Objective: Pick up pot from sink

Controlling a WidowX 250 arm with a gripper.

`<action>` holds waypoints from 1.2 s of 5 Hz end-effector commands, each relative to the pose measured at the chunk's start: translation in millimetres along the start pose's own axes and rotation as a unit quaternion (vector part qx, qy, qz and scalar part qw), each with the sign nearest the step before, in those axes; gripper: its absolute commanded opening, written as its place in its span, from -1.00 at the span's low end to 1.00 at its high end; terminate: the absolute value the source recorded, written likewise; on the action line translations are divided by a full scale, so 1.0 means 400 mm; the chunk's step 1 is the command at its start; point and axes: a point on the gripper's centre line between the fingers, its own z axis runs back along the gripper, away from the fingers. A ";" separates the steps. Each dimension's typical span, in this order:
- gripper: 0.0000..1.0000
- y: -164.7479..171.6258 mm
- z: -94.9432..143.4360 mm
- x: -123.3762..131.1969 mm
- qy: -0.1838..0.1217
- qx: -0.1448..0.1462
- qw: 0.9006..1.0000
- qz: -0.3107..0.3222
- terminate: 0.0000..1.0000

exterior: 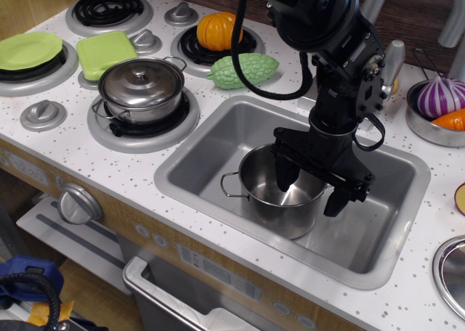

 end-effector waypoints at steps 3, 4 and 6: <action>1.00 0.036 -0.054 -0.012 -0.023 -0.066 0.998 -0.003 -1.00; -1.00 0.031 -0.062 -0.015 -0.035 -0.054 0.998 0.002 -1.00; -1.00 0.020 -0.060 -0.018 -0.047 -0.048 0.998 0.008 -1.00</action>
